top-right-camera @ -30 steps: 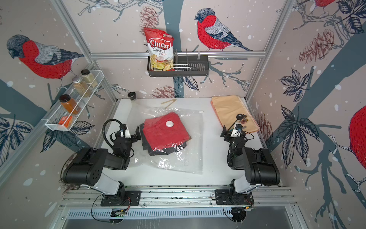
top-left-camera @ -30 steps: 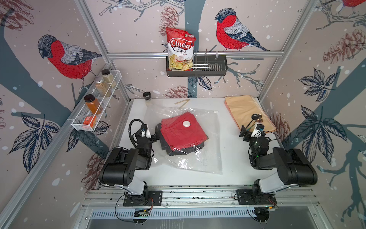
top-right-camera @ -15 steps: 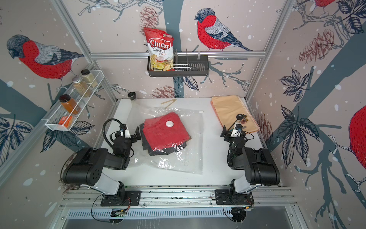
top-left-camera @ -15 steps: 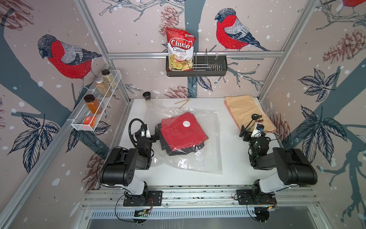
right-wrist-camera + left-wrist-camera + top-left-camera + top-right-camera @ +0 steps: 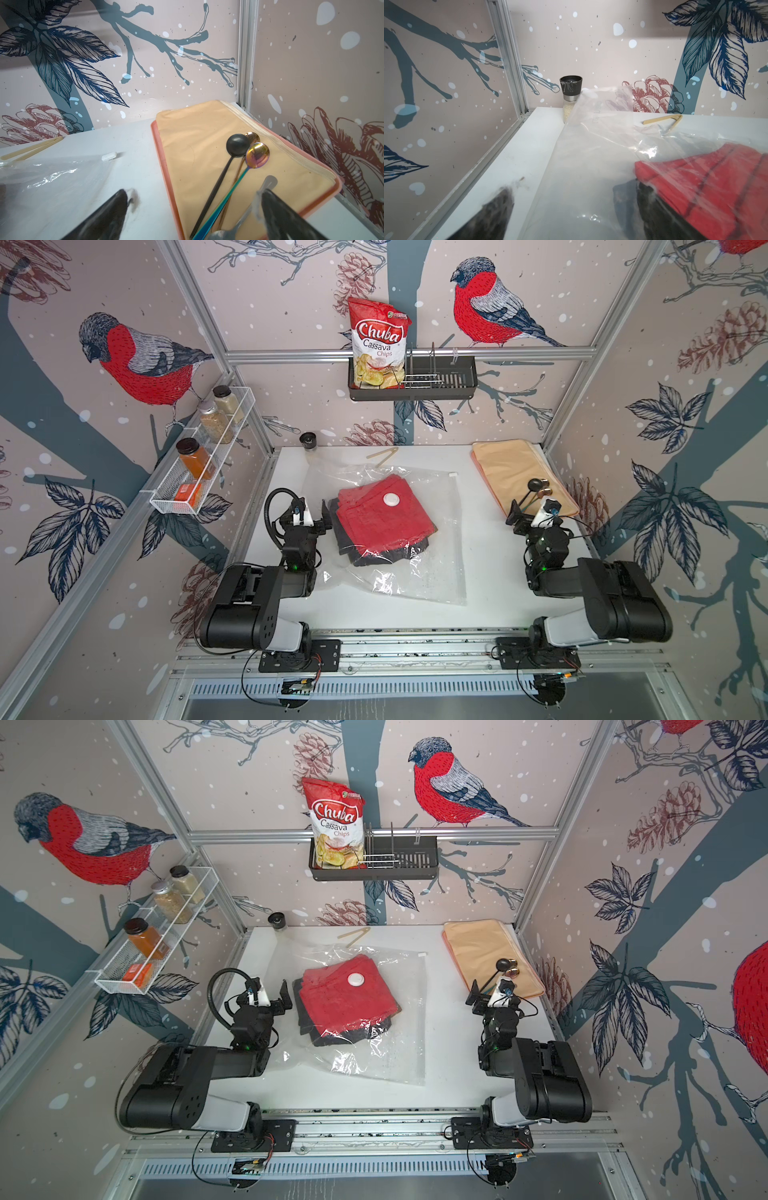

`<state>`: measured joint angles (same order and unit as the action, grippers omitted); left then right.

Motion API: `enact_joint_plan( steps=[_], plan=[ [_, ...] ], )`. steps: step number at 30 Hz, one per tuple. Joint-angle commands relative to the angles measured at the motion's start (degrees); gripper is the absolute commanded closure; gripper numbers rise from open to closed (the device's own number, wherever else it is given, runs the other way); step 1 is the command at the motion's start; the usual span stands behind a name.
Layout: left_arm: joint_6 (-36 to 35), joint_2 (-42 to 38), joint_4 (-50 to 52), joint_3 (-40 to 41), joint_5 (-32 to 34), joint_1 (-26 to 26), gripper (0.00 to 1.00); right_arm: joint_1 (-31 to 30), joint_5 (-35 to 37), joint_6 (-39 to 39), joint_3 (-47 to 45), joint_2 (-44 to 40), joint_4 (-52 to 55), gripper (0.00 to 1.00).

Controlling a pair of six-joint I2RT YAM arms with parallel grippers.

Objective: Take the trousers out of the vacuum bag
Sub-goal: Open the vacuum bag at the center of the board.

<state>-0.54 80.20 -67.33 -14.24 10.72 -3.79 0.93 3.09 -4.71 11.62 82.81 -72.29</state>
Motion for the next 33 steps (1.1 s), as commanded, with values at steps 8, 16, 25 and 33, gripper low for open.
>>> enact_joint_plan(
  steps=[8, 16, 25, 33],
  plan=[
    [-3.5, -8.9, 19.9, -10.4, 3.2, -4.7, 0.03, -3.9, 3.9, 3.6, 6.7, -7.1, 15.5, 0.00],
    [-3.2, -11.6, 36.8, -20.4, -4.3, -6.6, 0.04, -5.0, -0.2, 4.7, 16.4, -14.0, 32.6, 0.00],
    [-1.6, -13.1, 50.2, -29.3, -12.2, -9.2, 0.04, -5.6, -7.0, 1.0, 22.1, -14.8, 44.9, 0.03],
    [1.1, -15.6, 54.2, -32.1, -14.9, -12.0, 0.04, -6.6, -12.5, -0.9, 25.3, -14.4, 50.5, 0.04]
  ],
)
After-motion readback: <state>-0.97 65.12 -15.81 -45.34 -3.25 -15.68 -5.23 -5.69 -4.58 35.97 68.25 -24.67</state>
